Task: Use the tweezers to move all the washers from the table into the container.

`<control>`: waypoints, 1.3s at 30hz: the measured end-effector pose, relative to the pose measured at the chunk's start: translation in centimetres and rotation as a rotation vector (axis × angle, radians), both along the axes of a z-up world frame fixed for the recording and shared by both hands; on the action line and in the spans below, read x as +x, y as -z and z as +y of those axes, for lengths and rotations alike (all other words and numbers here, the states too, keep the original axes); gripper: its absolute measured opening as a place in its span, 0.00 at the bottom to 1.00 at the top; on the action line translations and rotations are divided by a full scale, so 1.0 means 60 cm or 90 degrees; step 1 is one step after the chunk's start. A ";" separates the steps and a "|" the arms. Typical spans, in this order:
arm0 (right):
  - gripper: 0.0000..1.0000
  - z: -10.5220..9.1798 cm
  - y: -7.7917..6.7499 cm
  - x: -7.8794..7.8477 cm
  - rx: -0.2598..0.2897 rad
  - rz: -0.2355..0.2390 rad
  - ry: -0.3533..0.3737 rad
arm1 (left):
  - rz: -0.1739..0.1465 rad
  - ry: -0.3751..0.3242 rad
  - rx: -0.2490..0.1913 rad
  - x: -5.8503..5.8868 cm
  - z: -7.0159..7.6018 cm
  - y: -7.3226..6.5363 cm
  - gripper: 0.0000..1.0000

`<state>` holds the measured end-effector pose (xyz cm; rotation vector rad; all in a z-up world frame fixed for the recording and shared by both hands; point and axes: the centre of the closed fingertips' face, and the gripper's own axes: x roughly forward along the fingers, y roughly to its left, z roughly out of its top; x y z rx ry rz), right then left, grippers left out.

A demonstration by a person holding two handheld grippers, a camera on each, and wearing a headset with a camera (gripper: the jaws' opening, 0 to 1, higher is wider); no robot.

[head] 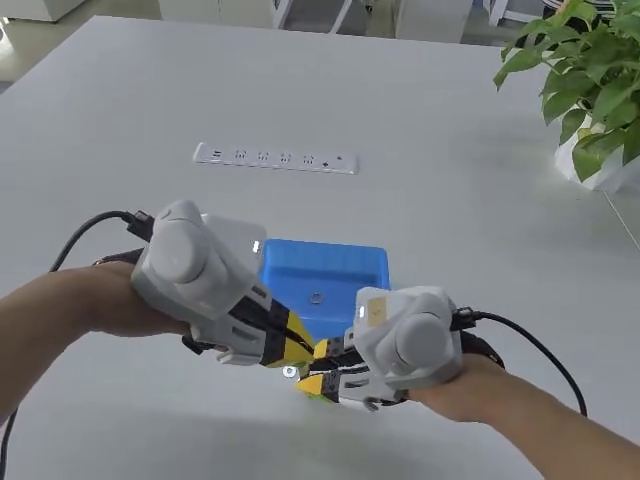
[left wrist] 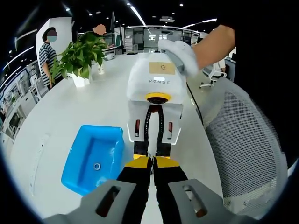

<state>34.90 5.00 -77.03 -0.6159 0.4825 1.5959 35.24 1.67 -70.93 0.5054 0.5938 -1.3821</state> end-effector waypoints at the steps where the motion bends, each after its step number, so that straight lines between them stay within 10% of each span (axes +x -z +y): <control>1: 0.10 0.000 0.000 0.000 -0.001 -0.001 -0.001 | 0.000 0.000 0.000 0.000 0.000 0.001 0.06; 23: 0.07 0.000 0.001 0.001 0.007 0.000 0.009 | -0.007 0.000 0.013 -0.002 -0.004 0.004 0.07; 39: 0.07 0.000 0.000 0.002 0.007 -0.004 0.006 | 0.008 -0.030 0.021 -0.016 0.017 0.006 0.28</control>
